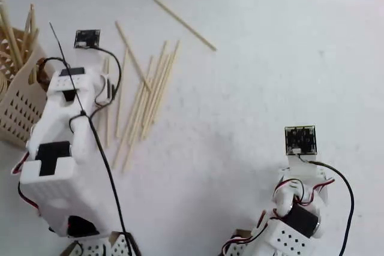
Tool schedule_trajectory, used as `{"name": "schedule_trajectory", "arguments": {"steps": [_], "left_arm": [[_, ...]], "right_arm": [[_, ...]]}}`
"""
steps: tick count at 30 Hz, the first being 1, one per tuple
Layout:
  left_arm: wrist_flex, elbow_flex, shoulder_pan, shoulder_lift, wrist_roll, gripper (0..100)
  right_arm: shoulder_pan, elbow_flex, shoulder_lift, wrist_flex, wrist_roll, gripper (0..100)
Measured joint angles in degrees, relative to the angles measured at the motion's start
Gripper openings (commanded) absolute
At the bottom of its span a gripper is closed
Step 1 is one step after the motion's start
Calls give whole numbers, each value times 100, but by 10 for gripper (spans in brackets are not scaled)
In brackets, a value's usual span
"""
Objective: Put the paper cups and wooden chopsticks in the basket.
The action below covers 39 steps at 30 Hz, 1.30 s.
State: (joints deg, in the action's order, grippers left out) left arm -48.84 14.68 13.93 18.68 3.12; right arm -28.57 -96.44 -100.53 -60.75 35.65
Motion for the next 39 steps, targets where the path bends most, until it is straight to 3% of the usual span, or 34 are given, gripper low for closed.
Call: {"name": "schedule_trajectory", "arguments": {"steps": [7,17,27,34,39], "left_arm": [[-105,-176,-18,273,-18,146],[-1749,-2207,-62,1538,-9,37],[-2136,-2637,-62,1732,202,21],[-2611,-2664,-79,1108,211,21],[-3007,-2611,-475,53,211,21]], "right_arm": [[0,0,0,0,0,45],[0,0,0,0,0,45],[0,0,0,0,0,45],[0,0,0,0,0,45],[0,0,0,0,0,45]]}}
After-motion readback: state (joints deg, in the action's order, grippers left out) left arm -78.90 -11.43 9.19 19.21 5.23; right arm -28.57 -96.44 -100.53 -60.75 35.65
